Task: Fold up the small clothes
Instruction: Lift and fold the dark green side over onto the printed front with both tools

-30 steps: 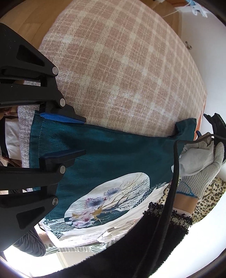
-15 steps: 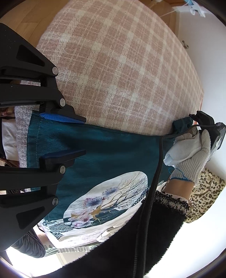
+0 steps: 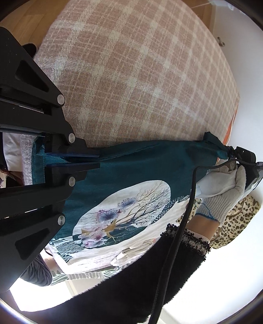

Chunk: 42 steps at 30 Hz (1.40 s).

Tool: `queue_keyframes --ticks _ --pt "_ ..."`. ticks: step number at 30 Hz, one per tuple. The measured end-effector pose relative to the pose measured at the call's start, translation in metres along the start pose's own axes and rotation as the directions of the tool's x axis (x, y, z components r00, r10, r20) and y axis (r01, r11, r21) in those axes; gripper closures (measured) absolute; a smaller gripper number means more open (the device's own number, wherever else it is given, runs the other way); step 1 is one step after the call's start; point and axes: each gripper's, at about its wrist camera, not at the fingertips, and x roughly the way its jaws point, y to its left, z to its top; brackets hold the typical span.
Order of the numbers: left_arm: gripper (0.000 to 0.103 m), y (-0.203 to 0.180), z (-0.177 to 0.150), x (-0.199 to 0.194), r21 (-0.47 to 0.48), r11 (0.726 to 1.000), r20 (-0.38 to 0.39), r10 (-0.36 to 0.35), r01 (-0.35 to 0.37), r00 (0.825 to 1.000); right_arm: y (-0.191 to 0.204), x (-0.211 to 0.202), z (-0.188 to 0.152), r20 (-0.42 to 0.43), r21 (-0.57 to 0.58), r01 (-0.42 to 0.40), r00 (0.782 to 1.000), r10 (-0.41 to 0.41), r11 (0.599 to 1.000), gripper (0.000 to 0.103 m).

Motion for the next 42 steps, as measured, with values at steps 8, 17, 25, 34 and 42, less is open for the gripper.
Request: queue_keyframes --ticks 8,17,25,34,42 --pt "0.101 -0.042 0.002 0.004 0.112 0.992 -0.007 -0.063 0.063 0.998 -0.044 -0.053 0.001 0.068 0.019 0.030 0.997 -0.032 0.999 0.100" --pt "0.102 -0.088 -0.007 0.023 0.213 0.969 -0.065 -0.116 0.128 0.991 -0.123 -0.083 -0.025 0.078 0.069 0.096 0.992 -0.101 0.993 0.100" --pt "0.102 -0.110 -0.019 0.043 0.235 0.957 -0.144 -0.136 0.167 0.980 -0.196 -0.077 -0.058 0.024 0.192 0.111 0.993 -0.117 0.975 0.100" --pt "0.102 -0.128 -0.030 0.056 0.283 0.942 -0.184 -0.128 0.178 0.974 -0.216 -0.062 -0.067 0.001 0.206 0.128 0.991 -0.131 0.970 0.100" --pt "0.077 -0.138 -0.037 0.055 0.316 0.922 -0.238 -0.149 0.222 0.960 -0.238 -0.066 -0.073 -0.041 0.203 0.288 0.957 -0.286 0.936 0.054"
